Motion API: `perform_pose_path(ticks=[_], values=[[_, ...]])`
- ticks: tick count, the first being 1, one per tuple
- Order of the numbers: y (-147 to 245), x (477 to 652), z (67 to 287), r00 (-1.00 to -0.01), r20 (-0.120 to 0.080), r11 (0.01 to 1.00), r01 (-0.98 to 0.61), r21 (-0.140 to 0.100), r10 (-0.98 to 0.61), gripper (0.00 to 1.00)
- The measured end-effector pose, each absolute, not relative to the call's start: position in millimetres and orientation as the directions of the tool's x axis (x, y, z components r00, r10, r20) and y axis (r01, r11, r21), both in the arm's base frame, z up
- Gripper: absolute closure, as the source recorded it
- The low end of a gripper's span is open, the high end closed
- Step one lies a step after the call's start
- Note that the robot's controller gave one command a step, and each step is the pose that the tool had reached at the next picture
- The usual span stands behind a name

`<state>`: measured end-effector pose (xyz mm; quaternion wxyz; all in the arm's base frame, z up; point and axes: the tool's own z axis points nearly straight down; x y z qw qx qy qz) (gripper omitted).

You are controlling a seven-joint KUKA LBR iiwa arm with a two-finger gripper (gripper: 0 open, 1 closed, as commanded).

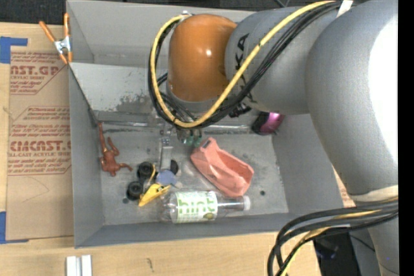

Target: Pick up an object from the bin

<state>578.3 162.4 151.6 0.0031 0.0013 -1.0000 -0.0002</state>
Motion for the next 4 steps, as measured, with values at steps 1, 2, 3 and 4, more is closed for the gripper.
perform_pose_path(ticks=[1, 2, 3, 4], values=[[161.8, 580.2, 156.6, -1.000, -0.001, 1.000, -0.001, 0.002, -0.001, 0.00], [123.4, 541.4, 107.5, -1.000, -0.007, 1.000, -0.027, 0.003, -0.027, 0.00], [104.0, 528.9, 81.5, -0.999, -0.025, 0.999, -0.037, 0.009, -0.037, 0.00], [142.5, 534.6, 83.4, -0.999, -0.040, 1.000, -0.018, 0.004, -0.018, 0.00]])
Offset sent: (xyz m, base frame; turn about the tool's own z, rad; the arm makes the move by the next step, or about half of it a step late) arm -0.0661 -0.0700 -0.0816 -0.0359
